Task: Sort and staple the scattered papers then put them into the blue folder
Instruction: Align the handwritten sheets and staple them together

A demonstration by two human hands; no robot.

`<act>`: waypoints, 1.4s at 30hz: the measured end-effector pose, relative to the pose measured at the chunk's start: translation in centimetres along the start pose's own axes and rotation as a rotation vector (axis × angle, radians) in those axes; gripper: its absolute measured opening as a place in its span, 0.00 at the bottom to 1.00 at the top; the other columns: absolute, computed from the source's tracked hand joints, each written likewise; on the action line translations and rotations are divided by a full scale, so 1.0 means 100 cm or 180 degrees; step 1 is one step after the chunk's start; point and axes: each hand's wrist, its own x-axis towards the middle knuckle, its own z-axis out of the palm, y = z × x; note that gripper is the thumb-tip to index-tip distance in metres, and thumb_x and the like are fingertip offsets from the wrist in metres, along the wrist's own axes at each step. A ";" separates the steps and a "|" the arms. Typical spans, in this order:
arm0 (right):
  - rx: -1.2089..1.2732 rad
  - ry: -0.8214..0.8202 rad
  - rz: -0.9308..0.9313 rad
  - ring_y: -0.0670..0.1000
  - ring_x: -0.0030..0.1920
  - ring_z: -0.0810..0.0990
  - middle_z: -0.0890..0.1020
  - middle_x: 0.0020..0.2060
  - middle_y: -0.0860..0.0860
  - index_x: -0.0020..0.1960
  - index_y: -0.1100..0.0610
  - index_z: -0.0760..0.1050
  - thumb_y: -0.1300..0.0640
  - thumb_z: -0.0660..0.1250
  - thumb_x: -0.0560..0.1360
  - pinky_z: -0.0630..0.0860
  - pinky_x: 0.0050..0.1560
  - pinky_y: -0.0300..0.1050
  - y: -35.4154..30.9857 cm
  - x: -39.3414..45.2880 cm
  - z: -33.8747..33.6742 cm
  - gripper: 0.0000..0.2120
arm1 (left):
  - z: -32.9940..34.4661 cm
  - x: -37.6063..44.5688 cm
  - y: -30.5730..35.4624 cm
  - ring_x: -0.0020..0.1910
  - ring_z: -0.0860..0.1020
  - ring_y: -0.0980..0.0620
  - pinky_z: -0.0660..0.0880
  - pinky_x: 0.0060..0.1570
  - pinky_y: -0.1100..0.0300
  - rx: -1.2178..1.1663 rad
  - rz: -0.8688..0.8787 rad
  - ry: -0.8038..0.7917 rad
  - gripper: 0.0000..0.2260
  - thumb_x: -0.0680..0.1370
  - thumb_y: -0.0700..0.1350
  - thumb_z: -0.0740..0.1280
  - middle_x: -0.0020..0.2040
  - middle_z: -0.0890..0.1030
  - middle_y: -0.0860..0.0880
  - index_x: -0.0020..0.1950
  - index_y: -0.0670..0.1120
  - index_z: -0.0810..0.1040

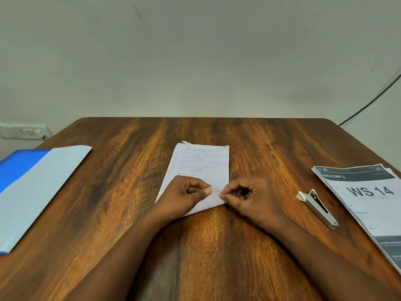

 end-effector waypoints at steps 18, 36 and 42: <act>-0.0014 -0.0319 -0.0046 0.49 0.33 0.83 0.84 0.37 0.46 0.44 0.51 0.84 0.51 0.87 0.62 0.74 0.33 0.36 0.003 0.000 -0.005 0.16 | 0.003 -0.006 0.008 0.24 0.74 0.64 0.67 0.30 0.73 -0.0041 0.0019 0.0001 0.13 0.80 0.37 0.73 0.37 0.87 0.45 0.63 0.47 0.81; -0.0167 -0.0462 -0.0227 0.47 0.39 0.83 0.85 0.42 0.43 0.48 0.52 0.88 0.58 0.82 0.71 0.75 0.38 0.37 0.007 -0.001 -0.007 0.08 | -0.002 -0.008 0.004 0.42 0.81 0.53 0.75 0.43 0.62 0.0179 0.0380 -0.0371 0.09 0.73 0.47 0.74 0.44 0.87 0.48 0.52 0.49 0.88; -0.0212 -0.0331 -0.0164 0.45 0.35 0.82 0.84 0.38 0.40 0.45 0.50 0.86 0.58 0.83 0.69 0.74 0.36 0.35 0.005 -0.002 -0.005 0.09 | -0.002 -0.006 0.000 0.47 0.85 0.42 0.78 0.47 0.54 0.0106 0.0396 -0.0313 0.11 0.75 0.51 0.77 0.46 0.89 0.48 0.53 0.46 0.89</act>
